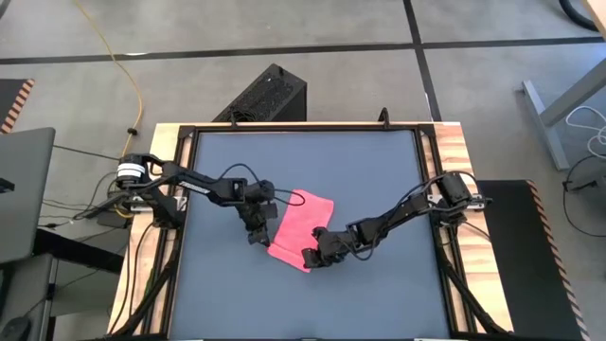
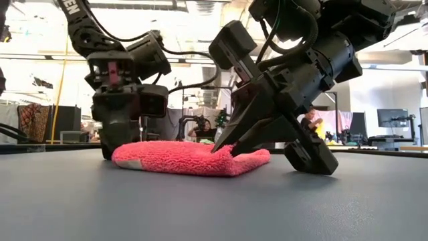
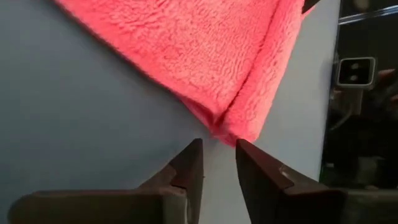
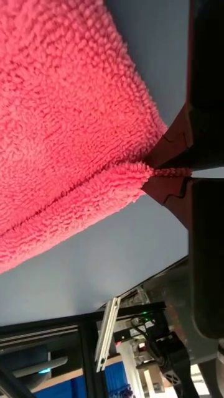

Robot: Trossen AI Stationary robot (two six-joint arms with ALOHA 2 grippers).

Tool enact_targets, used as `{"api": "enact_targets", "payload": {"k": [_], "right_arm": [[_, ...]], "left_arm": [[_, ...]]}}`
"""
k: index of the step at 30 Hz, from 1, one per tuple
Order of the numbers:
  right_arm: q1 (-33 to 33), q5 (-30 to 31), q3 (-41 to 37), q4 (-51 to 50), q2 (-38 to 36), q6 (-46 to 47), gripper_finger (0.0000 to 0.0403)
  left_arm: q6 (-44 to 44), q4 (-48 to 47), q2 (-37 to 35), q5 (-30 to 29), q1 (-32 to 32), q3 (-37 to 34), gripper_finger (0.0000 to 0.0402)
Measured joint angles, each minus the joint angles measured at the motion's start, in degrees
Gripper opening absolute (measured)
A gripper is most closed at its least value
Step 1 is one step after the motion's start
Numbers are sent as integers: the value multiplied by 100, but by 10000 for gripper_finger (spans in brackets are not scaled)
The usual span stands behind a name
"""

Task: Roll towel
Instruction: Roll the pink towel

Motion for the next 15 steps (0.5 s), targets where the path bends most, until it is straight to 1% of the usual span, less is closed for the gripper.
{"api": "enact_targets", "payload": {"k": [3, 6, 8, 11, 15], "right_arm": [[0, 4, 0, 0, 0, 1, 24], [-49, 4, -1, -25, -2, 34, 24], [-74, 4, -1, -27, -2, 56, 24], [-76, 4, -2, -30, -2, 56, 24], [-79, 14, 0, -39, -2, 157, 24]], "left_arm": [[329, -145, -121, 335, 193, 130, 92], [912, -183, -473, 440, 282, 120, 92], [1273, -175, -742, 304, 205, 106, 89], [1806, -60, -1028, -58, -72, 113, 78], [2597, 252, -1009, -475, -702, 113, 55]]}}
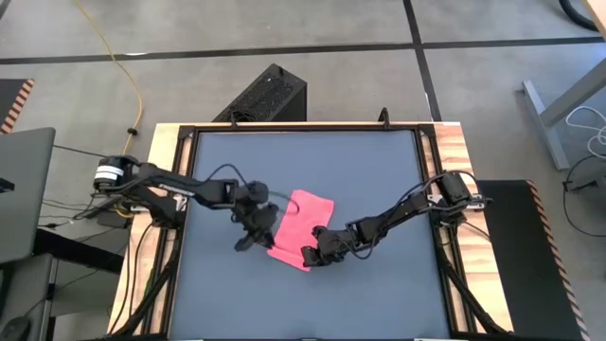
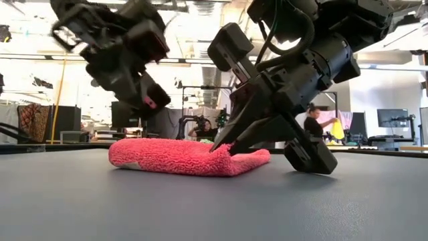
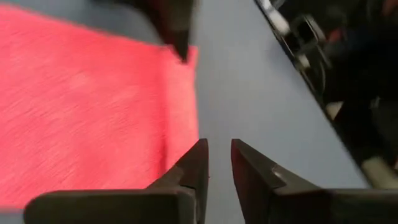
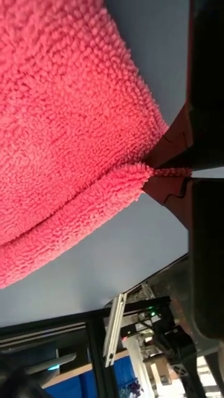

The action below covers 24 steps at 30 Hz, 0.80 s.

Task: Roll towel
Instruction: Roll the pink towel

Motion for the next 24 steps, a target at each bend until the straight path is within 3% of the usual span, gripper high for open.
{"api": "enact_targets", "payload": {"k": [3, 8, 12, 21, 24], "right_arm": [[12, 25, 0, 2, 0, 31, 24], [24, 45, 4, 0, 0, 104, 24], [28, 45, 4, 4, 0, 122, 24], [44, 43, -7, 95, 2, -331, 37], [42, 99, 0, 61, 2, -64, 51]], "left_arm": [[343, 192, 315, -350, -371, 4, 35], [15, 731, 849, -195, -320, 2, 4], [-90, 724, 1088, -954, -297, 2, 1], [-124, 815, 1372, -939, -304, 20, 0], [-125, 829, 1372, -951, -304, 20, 0]]}}
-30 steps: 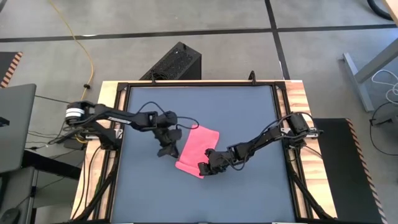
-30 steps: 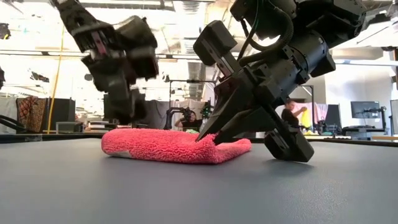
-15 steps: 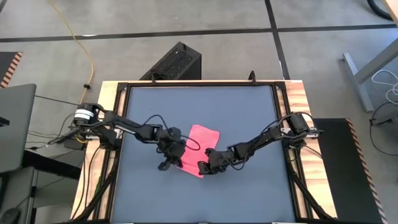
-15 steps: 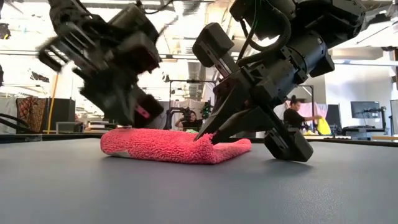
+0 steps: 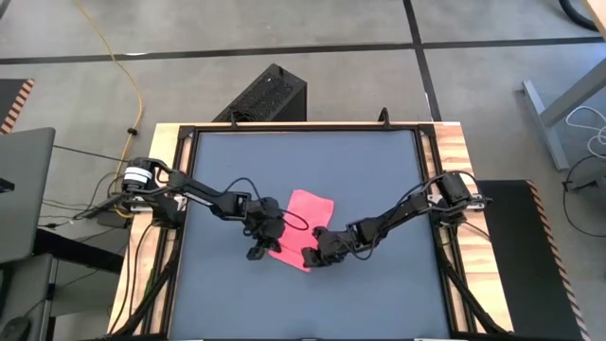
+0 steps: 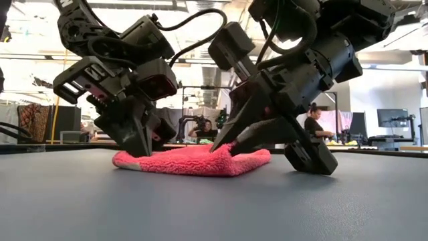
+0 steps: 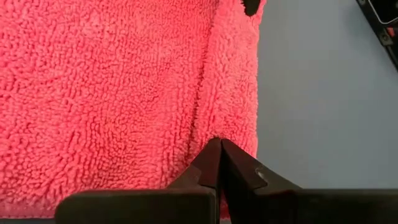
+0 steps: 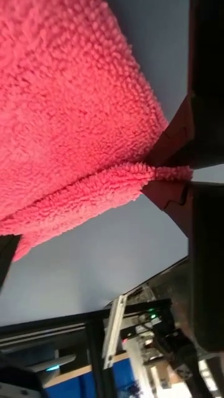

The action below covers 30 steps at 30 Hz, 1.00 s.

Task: Roll towel
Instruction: Roll the pink towel

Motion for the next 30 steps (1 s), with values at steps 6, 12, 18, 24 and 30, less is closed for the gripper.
{"api": "enact_targets", "payload": {"k": [6, 12, 18, 24, 30], "right_arm": [[-46, -11, 7, -64, -72, 39, 84], [-48, -39, -10, -693, -438, -84, 119], [-55, -49, -17, -1424, -855, -312, 145], [-14, -63, -29, -1580, -1293, -661, 150], [134, 163, -17, -1516, -1685, -1799, 150]], "left_arm": [[-17, 13, 0, -2, 0, 0, 0], [-9, 17, 0, -20, 0, -2, 0], [-28, 84, 0, -23, 24, -4, 0], [-157, 115, 0, -2, 39, -7, 0], [-210, 192, 2, 5, 39, -3, 0]]}}
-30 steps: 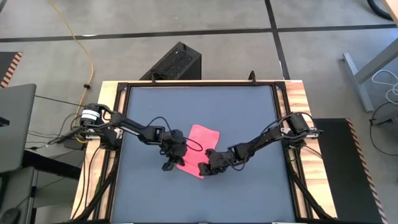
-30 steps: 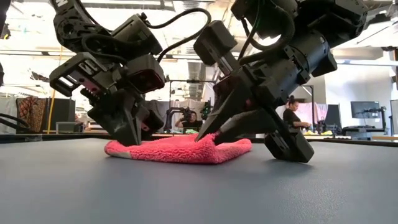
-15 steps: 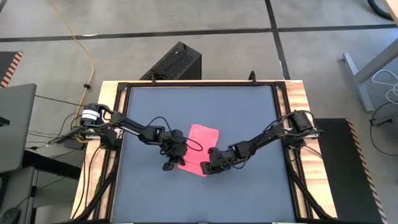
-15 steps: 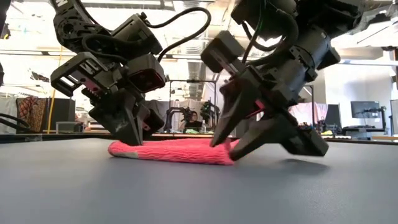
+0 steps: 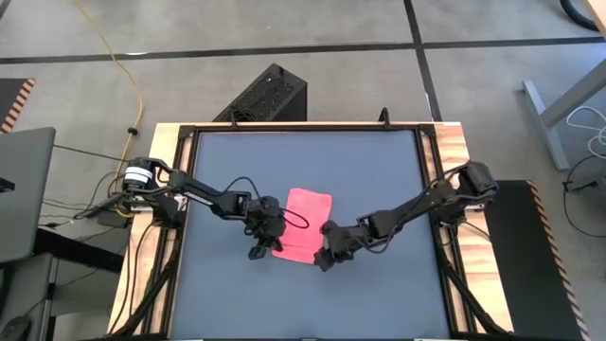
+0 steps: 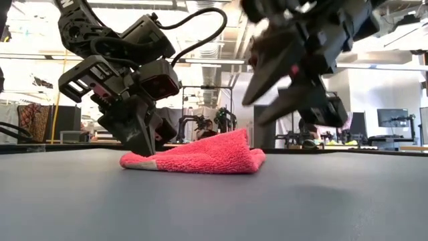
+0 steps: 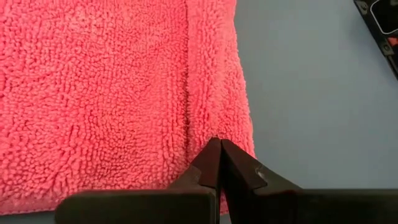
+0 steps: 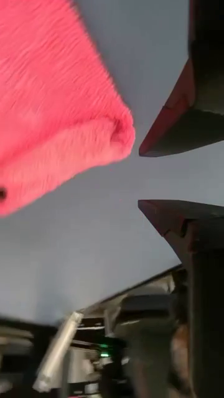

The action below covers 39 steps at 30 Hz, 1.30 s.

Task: Roll towel
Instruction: Roll the pink towel

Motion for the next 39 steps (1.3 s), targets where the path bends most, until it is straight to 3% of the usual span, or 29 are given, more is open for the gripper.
{"api": "enact_targets", "payload": {"k": [10, 13, 24, 31, 39], "right_arm": [[691, 1513, 265, 331, 203, -3815, 150], [802, 1983, 497, -85, 369, -4428, 150], [485, 2171, 1025, -1003, 944, -4611, 184], [408, 2107, 1049, -993, 943, -4565, 217], [446, 1649, 1056, -614, 1322, -4272, 216]], "left_arm": [[44, 2, 4, 29, 4, 123, 0], [44, -31, 4, 101, 35, 123, 0], [18, -114, 4, 261, 144, 123, 0], [11, -136, 4, 282, 144, 123, 0], [3, -125, 4, 286, 151, 125, 0]]}}
